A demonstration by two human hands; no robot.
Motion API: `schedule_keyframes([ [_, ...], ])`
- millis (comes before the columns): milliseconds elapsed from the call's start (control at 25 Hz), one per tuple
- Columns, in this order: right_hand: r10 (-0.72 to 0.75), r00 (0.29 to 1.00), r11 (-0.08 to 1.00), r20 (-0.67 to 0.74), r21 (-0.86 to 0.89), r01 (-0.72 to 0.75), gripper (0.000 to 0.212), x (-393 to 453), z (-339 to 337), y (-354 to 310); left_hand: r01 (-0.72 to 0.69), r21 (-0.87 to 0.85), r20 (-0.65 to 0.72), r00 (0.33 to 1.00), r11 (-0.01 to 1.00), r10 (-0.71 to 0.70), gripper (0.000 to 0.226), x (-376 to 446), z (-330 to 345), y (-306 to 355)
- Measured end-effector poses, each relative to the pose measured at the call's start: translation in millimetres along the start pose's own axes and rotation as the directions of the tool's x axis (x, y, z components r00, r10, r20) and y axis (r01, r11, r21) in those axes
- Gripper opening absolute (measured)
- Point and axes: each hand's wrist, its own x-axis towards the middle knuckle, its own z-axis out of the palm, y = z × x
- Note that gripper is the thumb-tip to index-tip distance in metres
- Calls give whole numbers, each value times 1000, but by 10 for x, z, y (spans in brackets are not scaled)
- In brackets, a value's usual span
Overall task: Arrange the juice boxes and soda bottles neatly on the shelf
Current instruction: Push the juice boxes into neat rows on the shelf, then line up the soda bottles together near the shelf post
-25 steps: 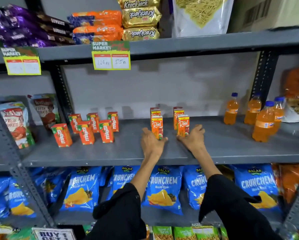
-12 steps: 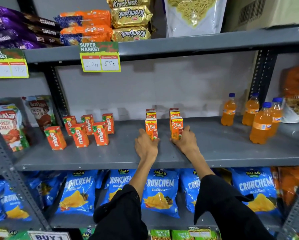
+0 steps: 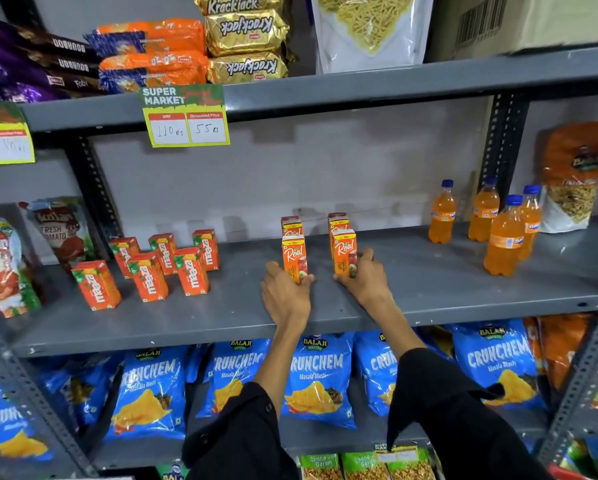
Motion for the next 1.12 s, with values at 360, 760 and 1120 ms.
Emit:
schedule_keyframes([
  [360,-148,762,947,-630,133,294,9,-444,-835,630,-291,-340,-197,952,894,235,23,-848,409,403],
  [760,32,663,967,-748,190,167,37,344,-2256,1708,-208,-496,103,950,843,295,36,-1688,1718,1915],
  [1120,233,937,947,-259,280,-158,70,897,-2260,2206,-177,-359,187,948,917,256,59,-1689,2353,2375],
])
